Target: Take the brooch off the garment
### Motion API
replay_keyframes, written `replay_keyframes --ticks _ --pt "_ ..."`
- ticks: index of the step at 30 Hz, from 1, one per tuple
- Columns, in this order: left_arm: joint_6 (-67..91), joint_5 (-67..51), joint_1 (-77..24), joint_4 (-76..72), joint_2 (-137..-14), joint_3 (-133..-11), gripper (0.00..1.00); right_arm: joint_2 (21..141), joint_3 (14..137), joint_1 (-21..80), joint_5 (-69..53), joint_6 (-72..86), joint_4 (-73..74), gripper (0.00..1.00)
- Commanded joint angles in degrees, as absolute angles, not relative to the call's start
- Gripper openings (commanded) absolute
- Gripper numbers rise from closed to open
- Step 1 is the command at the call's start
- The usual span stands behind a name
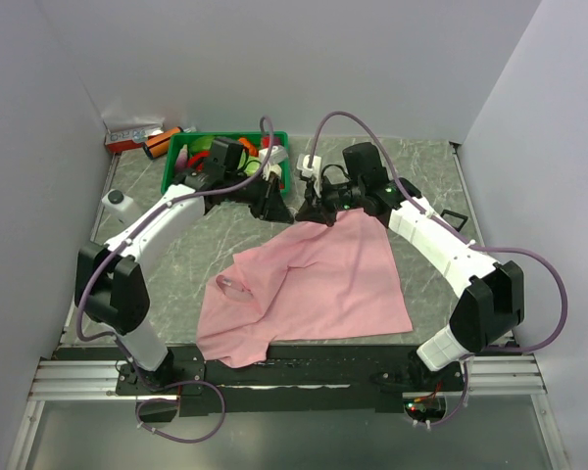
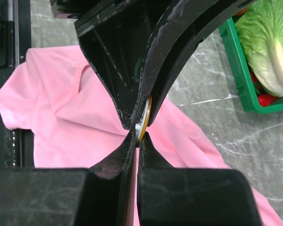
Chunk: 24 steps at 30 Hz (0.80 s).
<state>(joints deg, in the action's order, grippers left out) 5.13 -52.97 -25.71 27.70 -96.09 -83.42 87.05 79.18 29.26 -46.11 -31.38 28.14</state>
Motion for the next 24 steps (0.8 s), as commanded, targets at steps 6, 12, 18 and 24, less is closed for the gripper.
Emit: replay_keyframes --ticks 6,12,18,24 --pt "0.7 -31.03 -27.77 25.23 -95.45 -86.31 0.13 83.85 82.53 36.47 -63.37 -31.91 23.56 0.0" --pt "0.62 -31.46 -27.77 25.05 -94.05 -85.7 0.16 84.11 82.53 36.56 -62.75 -31.73 23.29 0.0" --pt "-4.73 -36.02 -26.81 27.41 -90.8 -85.25 0.63 84.03 79.56 32.63 -61.79 -24.36 18.91 0.0" --pt "-8.7 -45.85 -21.98 29.53 -83.6 -82.19 0.99 81.39 76.38 24.62 -60.82 -19.6 20.11 0.0"
